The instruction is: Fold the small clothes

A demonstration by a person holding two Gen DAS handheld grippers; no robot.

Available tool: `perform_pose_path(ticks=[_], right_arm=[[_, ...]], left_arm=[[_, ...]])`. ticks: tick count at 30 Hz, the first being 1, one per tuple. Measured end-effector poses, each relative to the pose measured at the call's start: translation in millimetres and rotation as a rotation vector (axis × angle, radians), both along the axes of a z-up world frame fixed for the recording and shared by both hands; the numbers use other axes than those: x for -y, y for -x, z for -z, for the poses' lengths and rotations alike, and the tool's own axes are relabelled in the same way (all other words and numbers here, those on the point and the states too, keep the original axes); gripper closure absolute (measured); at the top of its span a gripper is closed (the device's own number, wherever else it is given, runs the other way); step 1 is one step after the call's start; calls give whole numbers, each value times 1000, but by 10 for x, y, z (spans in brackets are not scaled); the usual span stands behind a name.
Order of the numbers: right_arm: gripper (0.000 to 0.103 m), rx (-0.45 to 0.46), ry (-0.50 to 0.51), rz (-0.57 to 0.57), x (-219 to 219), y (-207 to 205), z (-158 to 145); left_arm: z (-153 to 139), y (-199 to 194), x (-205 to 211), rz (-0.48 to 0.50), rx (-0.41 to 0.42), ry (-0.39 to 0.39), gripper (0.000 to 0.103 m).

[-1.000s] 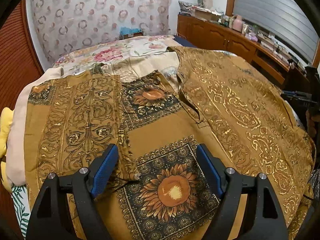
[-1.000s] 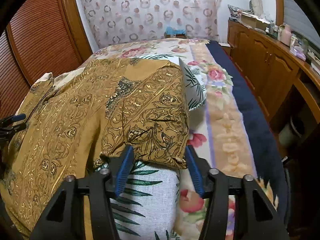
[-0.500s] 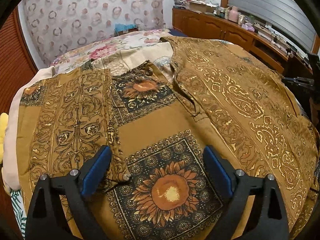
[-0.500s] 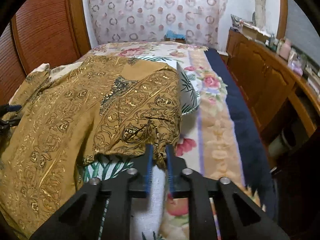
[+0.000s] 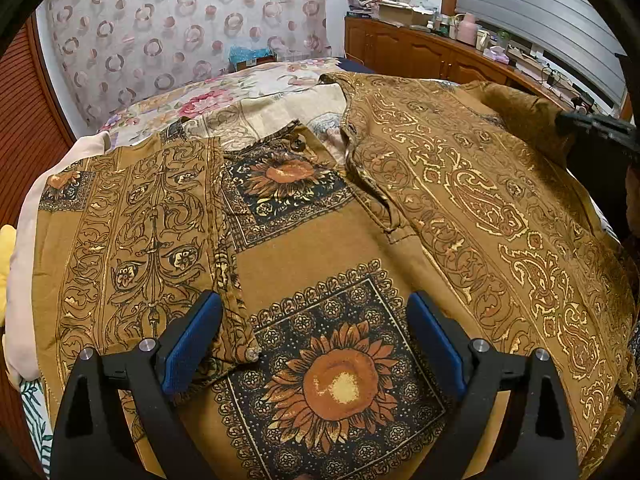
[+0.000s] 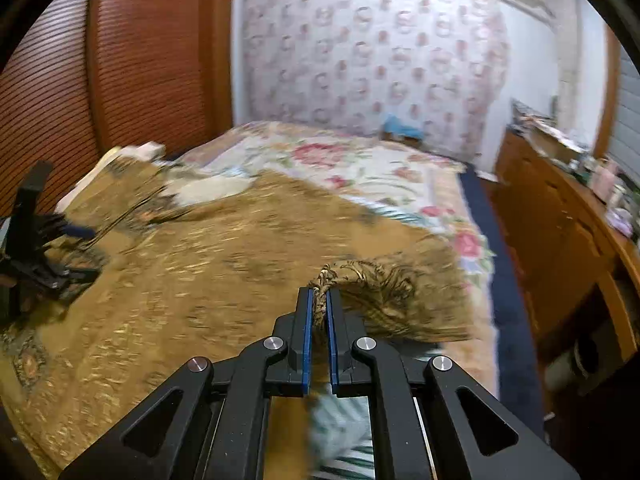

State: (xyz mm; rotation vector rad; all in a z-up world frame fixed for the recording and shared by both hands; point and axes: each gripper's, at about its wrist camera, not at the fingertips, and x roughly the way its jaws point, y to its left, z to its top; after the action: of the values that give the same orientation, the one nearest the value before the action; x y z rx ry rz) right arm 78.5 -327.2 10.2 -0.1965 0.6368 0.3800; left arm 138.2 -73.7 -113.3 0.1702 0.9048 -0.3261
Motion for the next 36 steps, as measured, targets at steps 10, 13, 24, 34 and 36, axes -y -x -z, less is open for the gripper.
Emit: perform_pose_path(ticks=[10, 13, 24, 34, 36], right_arm=[[91, -175, -7, -37, -220, -111, 375], [79, -187, -1, -12, -267, -135, 363], [58, -154, -101, 110, -1, -316, 198], [58, -252, -90, 204, 165, -1002, 514], [59, -247, -69, 203, 111, -1056, 511]], left_arm=[[2, 1, 1, 0, 0, 0, 9], [2, 2, 2, 0, 0, 0, 9], [-31, 31, -11, -8, 24, -11, 9], [-317, 222, -198, -63, 125, 56, 9], [-362, 258, -255, -77, 137, 73, 9]])
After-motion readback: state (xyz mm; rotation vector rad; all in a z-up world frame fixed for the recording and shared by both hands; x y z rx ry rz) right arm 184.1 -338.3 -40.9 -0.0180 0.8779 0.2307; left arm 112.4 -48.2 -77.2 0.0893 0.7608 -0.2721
